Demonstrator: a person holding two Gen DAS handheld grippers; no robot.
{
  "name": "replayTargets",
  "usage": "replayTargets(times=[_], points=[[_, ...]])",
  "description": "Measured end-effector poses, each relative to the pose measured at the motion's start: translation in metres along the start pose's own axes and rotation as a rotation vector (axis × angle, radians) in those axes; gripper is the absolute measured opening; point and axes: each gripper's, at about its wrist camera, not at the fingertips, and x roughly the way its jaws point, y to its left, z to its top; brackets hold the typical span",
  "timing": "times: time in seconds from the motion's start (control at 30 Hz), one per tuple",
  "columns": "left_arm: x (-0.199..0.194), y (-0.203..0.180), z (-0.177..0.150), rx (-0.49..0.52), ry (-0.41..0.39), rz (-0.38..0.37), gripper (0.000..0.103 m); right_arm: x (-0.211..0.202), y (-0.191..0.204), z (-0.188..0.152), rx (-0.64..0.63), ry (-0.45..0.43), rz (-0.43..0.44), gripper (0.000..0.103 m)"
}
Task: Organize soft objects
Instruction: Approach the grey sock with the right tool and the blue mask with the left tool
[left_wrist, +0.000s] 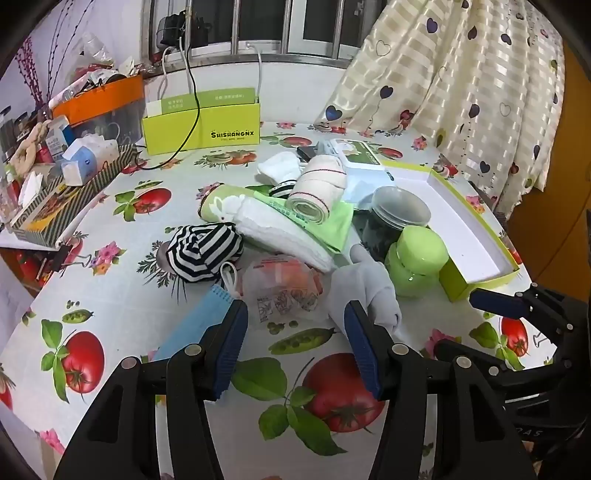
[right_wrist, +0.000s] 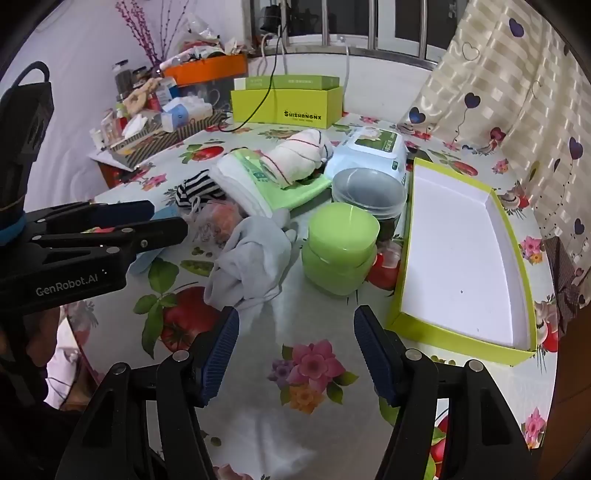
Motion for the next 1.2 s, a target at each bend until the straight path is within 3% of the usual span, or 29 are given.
replayTargets(times=[1.2], points=[[-0.005, 0.006, -0.005, -0.03, -0.01, -0.032, 0.056, -0.004, 0.002, 0.004, 0.004, -0.016, 0.031, 0.065]])
